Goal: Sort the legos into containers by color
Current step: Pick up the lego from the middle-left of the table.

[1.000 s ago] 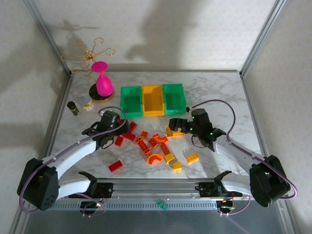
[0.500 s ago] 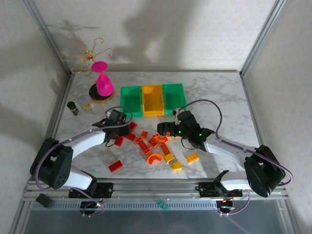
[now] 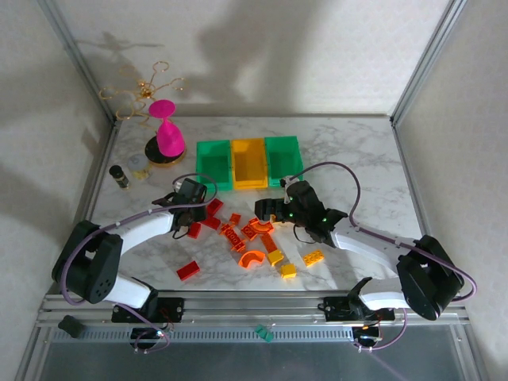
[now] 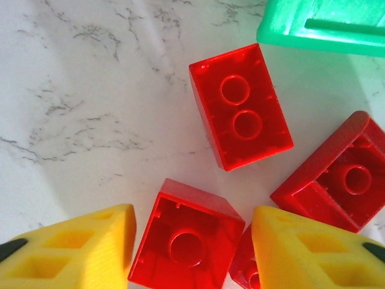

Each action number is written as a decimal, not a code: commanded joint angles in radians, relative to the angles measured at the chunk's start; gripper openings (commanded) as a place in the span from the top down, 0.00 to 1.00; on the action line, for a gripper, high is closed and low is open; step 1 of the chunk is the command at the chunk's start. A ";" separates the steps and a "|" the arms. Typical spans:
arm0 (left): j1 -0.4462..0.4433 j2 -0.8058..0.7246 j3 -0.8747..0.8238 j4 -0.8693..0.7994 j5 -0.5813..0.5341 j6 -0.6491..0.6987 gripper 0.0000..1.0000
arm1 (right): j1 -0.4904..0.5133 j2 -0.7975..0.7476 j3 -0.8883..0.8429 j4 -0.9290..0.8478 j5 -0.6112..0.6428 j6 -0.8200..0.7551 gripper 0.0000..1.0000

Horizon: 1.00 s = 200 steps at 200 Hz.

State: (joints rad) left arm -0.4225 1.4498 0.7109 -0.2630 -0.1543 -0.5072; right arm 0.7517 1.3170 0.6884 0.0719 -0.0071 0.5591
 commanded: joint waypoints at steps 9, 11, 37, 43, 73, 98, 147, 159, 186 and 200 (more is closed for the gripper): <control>-0.008 -0.005 0.010 -0.014 -0.040 0.012 0.54 | 0.013 0.013 0.025 0.038 0.013 0.016 0.01; -0.009 -0.005 0.012 -0.015 -0.042 0.012 0.55 | 0.014 0.014 0.025 0.041 0.014 0.015 0.01; -0.014 -0.030 0.018 -0.043 -0.064 0.011 0.62 | 0.014 0.021 0.038 0.035 0.011 0.027 0.01; -0.016 -0.037 0.019 -0.049 -0.069 0.012 0.64 | 0.013 0.019 0.041 0.035 0.005 0.028 0.01; -0.022 -0.081 0.029 -0.074 -0.076 0.024 0.68 | 0.012 -0.004 0.059 0.034 -0.014 0.051 0.01; -0.034 -0.134 0.063 -0.103 -0.072 0.007 0.71 | 0.012 -0.012 0.089 -0.002 -0.005 0.048 0.01; -0.047 -0.103 0.219 -0.047 -0.094 -0.003 0.70 | -0.018 -0.003 0.141 0.002 0.025 0.059 0.01; -0.046 -0.046 0.261 -0.026 -0.104 0.001 0.70 | -0.025 0.005 0.148 0.005 0.044 0.055 0.01; -0.047 0.085 0.370 -0.007 -0.133 0.012 0.72 | -0.053 0.010 0.149 0.017 0.067 0.066 0.01; -0.047 0.136 0.395 0.038 -0.143 0.026 0.72 | -0.052 0.006 0.140 0.035 0.061 0.067 0.01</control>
State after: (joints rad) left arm -0.4633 1.5101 1.0554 -0.2718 -0.2440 -0.4999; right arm 0.7132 1.3277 0.8097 0.0715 0.0273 0.6052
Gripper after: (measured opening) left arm 0.305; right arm 0.988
